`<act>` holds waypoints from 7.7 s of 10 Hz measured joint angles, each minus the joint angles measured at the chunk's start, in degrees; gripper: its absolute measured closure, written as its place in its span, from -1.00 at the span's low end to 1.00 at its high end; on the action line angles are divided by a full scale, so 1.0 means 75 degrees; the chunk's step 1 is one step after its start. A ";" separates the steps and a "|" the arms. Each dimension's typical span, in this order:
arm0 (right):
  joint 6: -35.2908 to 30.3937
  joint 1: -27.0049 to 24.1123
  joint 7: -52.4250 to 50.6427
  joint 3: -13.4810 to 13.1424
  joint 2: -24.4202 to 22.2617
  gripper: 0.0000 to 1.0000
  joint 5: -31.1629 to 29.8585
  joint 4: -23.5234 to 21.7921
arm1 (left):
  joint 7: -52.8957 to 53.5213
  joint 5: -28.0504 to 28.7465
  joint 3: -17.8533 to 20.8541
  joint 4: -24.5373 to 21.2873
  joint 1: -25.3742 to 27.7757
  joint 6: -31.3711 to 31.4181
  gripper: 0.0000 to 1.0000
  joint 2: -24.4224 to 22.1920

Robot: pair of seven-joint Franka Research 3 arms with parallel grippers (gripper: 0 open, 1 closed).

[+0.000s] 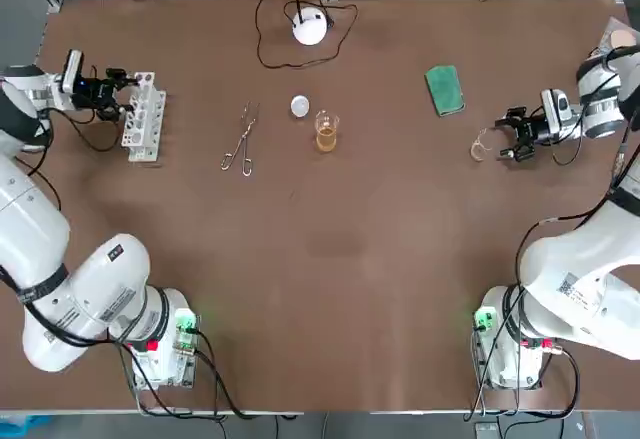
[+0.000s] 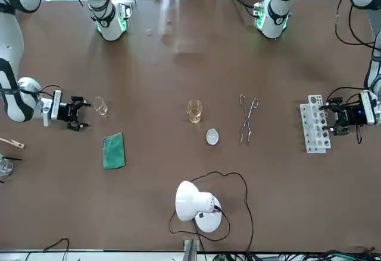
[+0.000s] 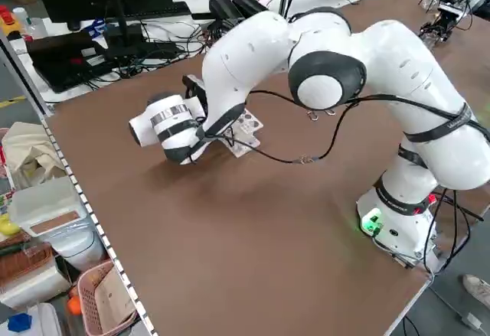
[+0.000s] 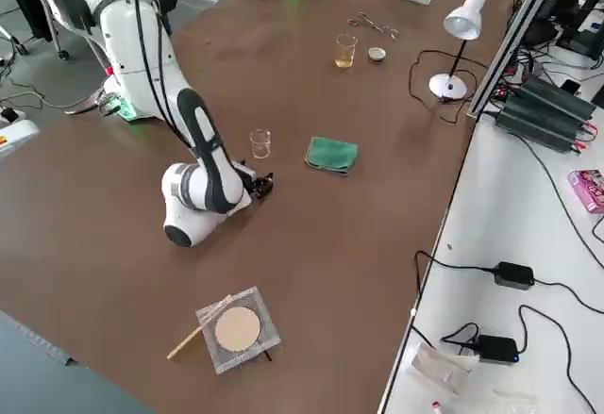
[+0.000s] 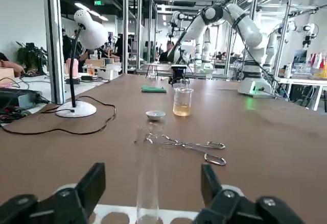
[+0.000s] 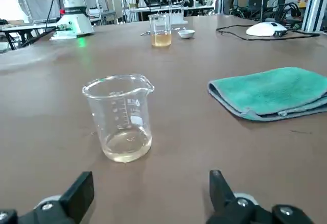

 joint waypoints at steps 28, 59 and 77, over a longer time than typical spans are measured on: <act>-0.0555 0.0460 -0.0439 0.0208 -0.0076 -1.00 0.0063 -0.0647 | 0.0090 -0.0134 -0.0081 0.0073 0.0052 -0.0017 0.58 0.0198; -0.0141 0.0768 -0.0615 0.0278 0.0055 -0.19 0.0311 -0.0662 | -0.0364 -0.0072 -0.0360 0.0058 0.0259 -0.0451 0.58 -0.0530; -0.0484 0.1391 -0.0009 0.0705 -0.0113 0.22 0.1305 -0.0723 | -0.0823 -0.0093 -0.0547 0.0014 0.0214 -0.0557 0.58 -0.1118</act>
